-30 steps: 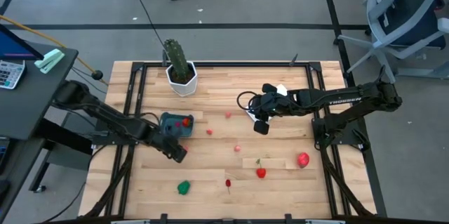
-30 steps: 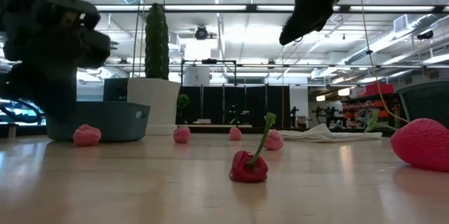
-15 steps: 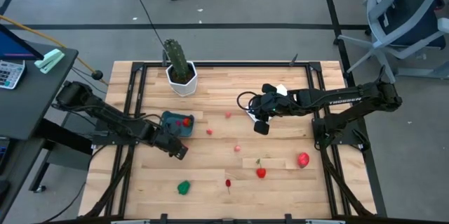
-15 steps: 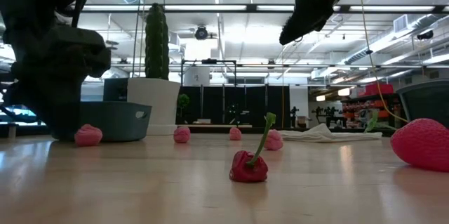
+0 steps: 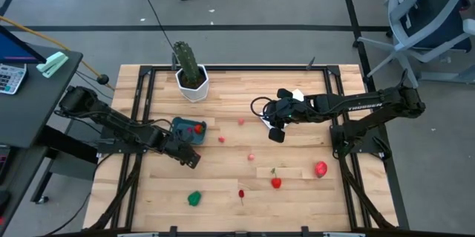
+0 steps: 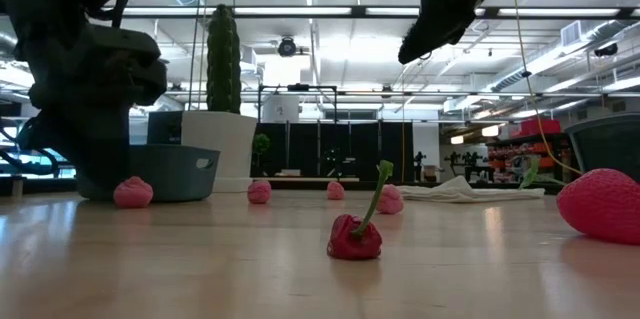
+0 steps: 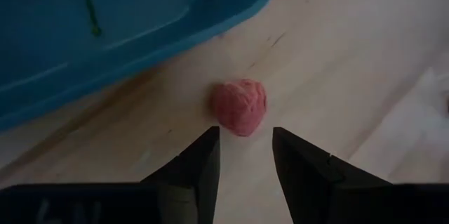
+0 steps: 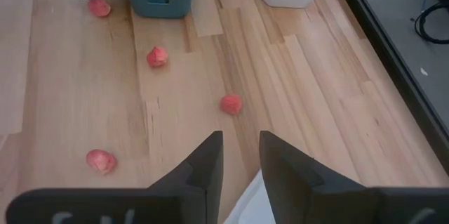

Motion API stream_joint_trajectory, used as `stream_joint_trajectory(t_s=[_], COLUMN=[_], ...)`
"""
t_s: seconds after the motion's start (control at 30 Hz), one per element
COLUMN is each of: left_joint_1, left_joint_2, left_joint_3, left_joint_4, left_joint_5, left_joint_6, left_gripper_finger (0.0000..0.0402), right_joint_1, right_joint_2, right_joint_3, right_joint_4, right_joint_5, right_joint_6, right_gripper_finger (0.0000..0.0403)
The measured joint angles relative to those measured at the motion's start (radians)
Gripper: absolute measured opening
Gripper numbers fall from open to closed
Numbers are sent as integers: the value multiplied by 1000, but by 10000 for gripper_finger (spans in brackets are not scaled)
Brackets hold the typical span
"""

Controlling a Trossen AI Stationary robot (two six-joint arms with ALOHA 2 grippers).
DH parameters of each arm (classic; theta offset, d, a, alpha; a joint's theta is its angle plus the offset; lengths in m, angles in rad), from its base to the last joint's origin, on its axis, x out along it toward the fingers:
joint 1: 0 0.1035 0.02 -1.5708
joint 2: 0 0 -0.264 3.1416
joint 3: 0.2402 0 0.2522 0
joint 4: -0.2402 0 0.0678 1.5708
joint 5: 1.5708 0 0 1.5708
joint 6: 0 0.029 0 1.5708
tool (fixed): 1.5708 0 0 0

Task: Pick and placing Produce into tupperware
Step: Put the bottom left pink peach into the blue bin

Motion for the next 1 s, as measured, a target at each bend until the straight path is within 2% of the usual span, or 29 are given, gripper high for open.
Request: stream_joint_trajectory(t_s=[0.47,1.0], left_joint_1=[53,53], left_joint_2=[0,0], left_joint_3=[0,0], left_joint_4=[-12,29], left_joint_5=[-19,-19], left_joint_6=[37,25], left_gripper_finger=[138,131], right_joint_1=[0,0], right_joint_2=[0,0], right_joint_3=[0,0], right_joint_4=[0,0], right_joint_5=[0,0], right_joint_6=[0,0], right_gripper_finger=[101,101])
